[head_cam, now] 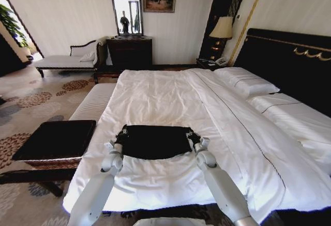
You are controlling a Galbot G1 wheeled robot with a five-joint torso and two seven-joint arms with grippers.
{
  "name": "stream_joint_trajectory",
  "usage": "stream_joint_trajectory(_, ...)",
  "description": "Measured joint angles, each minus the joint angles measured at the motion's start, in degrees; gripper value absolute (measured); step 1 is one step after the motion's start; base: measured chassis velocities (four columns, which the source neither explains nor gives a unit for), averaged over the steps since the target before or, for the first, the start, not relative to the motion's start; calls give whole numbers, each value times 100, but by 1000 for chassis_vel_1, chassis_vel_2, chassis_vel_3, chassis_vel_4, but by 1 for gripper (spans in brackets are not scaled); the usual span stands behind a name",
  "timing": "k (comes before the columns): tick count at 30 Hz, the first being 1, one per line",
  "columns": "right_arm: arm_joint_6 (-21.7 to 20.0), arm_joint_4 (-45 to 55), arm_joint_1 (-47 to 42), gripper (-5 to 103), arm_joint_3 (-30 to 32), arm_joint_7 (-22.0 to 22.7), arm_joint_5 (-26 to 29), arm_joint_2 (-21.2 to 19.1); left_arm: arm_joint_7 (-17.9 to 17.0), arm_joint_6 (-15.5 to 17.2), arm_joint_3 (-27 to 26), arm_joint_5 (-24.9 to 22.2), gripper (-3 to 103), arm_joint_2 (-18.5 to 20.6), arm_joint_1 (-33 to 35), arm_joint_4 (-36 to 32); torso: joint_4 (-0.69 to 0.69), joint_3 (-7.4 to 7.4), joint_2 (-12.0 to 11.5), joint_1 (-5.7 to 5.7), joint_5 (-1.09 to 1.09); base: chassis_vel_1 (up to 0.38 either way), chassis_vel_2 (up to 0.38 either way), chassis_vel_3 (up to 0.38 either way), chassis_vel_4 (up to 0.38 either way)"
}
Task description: Fold the clothes on the bed and place them into the basket.
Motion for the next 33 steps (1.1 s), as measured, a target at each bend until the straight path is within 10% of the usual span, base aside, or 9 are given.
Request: stream_joint_trajectory(33,135,1117,-1418,0,337,-33,-262,157,84,-235,-193,543,1,133,654,-163,-1,1,-1,1,0,0,0,0,0)
